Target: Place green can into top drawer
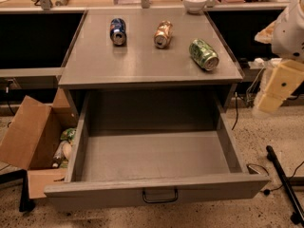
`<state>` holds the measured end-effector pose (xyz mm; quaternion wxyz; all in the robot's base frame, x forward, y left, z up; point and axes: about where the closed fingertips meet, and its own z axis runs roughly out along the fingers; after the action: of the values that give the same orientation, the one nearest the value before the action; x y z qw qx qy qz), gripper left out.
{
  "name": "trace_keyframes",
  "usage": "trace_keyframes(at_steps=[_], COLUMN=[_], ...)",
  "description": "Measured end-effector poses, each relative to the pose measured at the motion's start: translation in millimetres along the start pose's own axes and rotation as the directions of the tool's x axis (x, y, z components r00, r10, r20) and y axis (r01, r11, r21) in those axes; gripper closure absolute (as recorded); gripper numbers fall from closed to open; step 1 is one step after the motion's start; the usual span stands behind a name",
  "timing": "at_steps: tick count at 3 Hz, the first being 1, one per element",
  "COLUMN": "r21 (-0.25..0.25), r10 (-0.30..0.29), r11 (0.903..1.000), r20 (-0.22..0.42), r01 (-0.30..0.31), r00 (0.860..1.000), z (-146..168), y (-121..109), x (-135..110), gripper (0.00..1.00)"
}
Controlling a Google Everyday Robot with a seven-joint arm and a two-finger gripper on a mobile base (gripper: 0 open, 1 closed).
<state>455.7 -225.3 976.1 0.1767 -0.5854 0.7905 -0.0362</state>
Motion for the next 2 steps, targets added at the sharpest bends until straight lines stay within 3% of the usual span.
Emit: trace_keyframes(at_steps=[2], r21=[0.012], r10=[0.112], r11=[0.9934], r20=[0.128], r01=[-0.114], r00=[0.986], z=[34], y=[-75], x=[16], gripper=[0.00])
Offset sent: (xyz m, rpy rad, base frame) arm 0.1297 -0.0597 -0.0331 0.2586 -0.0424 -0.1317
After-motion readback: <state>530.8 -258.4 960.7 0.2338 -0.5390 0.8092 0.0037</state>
